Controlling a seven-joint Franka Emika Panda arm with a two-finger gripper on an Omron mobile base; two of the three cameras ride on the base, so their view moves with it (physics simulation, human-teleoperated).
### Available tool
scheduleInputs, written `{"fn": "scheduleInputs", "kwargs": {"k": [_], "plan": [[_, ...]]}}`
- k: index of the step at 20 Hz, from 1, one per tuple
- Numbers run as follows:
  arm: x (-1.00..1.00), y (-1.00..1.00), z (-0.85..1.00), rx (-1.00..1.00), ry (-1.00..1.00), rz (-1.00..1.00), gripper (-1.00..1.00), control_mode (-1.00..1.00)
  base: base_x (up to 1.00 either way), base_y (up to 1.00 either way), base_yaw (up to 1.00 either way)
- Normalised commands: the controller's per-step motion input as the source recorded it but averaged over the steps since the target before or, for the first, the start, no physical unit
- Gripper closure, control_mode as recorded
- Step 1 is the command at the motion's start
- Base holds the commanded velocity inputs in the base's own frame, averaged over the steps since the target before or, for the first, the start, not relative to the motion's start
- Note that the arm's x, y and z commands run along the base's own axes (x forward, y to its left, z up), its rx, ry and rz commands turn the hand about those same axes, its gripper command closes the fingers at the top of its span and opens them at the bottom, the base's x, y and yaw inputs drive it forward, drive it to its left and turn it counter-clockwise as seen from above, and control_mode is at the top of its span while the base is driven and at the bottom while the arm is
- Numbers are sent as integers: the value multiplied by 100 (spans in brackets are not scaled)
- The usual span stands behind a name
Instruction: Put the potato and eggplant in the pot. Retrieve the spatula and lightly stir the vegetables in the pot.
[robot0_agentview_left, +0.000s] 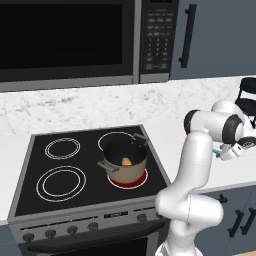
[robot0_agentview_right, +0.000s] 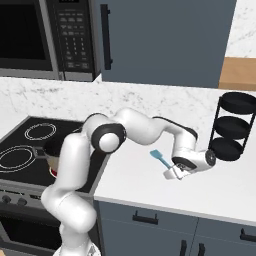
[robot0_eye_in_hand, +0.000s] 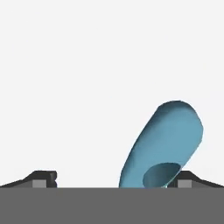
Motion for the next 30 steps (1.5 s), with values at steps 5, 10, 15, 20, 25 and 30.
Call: {"fn": "scheduleInputs", "kwargs": {"k": [5,10,15,20,25,30], "plan": [[0,-41,-37,0,0,0,-100,-100,0,0,0],[-8,-37,-25,0,0,0,-100,-100,0,0,0],[-69,-8,-16,0,0,0,-100,-100,0,0,0],[-75,-5,-4,0,-4,-2,-100,-100,0,0,0],[-10,0,0,0,0,-4,-100,-100,0,0,0],[4,0,0,0,0,-2,-100,-100,0,0,0]]}}
